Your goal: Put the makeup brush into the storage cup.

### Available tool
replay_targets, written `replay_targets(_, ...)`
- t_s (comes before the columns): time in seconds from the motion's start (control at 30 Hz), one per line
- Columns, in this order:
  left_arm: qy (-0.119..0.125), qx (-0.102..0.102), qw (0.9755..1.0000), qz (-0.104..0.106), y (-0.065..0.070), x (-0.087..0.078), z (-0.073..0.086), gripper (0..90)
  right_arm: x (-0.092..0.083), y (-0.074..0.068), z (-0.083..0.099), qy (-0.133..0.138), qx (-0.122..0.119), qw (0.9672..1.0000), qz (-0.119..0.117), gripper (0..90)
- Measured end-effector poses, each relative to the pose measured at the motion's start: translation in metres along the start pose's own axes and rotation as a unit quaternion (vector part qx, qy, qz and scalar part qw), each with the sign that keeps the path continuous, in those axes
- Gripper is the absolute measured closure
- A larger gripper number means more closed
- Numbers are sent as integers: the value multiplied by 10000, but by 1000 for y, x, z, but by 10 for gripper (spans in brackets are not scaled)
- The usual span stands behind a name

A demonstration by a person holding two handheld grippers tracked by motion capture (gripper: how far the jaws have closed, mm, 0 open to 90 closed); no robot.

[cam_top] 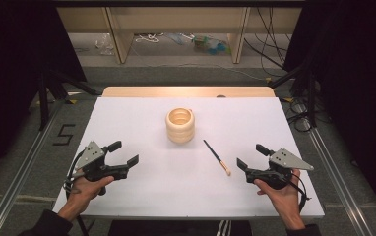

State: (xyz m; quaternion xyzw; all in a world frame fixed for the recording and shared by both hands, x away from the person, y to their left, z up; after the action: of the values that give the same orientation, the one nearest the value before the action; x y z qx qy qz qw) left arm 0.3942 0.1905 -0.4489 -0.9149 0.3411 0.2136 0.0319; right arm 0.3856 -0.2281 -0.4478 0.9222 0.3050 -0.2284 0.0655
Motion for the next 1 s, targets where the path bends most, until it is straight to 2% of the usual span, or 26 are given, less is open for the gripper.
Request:
replay_targets(0.23,0,14,10000,6,0,0,0,156,2,-1,0,19,53,10000,-62,156)
replay_targets(0.27,2,14,10000,4,0,0,0,156,1,0,1,-57,6,10000,2,156)
replay_targets(0.3,1,10,10000,2,0,0,0,156,1,0,0,-16,5,10000,19,156)
replay_targets(0.47,-1,19,10000,3,0,0,0,156,1,-1,0,-99,-8,9999,12,156)
replay_targets(0.5,-3,5,10000,-1,0,0,0,156,1,-1,-1,-96,-58,9999,25,156)
replay_targets(0.53,-6,-6,10000,-2,0,0,0,156,0,-1,-1,-248,-82,9997,30,156)
replay_targets(0.57,-9,-8,10000,-3,0,0,0,156,2,-2,-3,-177,-94,9998,34,156)
replay_targets(0.63,-19,5,10000,-6,0,0,0,156,4,-3,-5,-256,-165,9995,57,156)
replay_targets(0.8,-11,-11,10000,-13,0,0,0,156,7,-4,-9,-485,-381,9980,139,156)
replay_targets(0.83,-20,-7,10000,-7,-1,0,1,156,8,-6,-9,-717,-489,9961,129,156)
replay_targets(0.9,-24,-6,10000,-5,-1,1,1,156,10,-7,-11,-779,-500,9956,124,156)
replay_targets(0.93,-28,17,10000,-2,-1,1,1,156,12,-8,-13,-1044,-549,9929,152,156)
replay_targets(1.0,-22,10,10000,1,-1,1,1,156,15,-8,-17,-1266,-612,9900,136,159)
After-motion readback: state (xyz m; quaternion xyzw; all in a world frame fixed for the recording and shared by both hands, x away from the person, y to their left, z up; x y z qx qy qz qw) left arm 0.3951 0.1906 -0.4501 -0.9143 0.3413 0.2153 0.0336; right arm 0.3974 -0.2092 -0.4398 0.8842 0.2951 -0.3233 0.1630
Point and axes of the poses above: each handheld gripper's, and its own axes: x roughly forward along the jaws, z roughly out of its underside, y roughly to its right, the point moved 6 cm from there along x, roughly forward along the jaws, and after that the axes turned 11 degrees about -y, right-handed, at the moved point
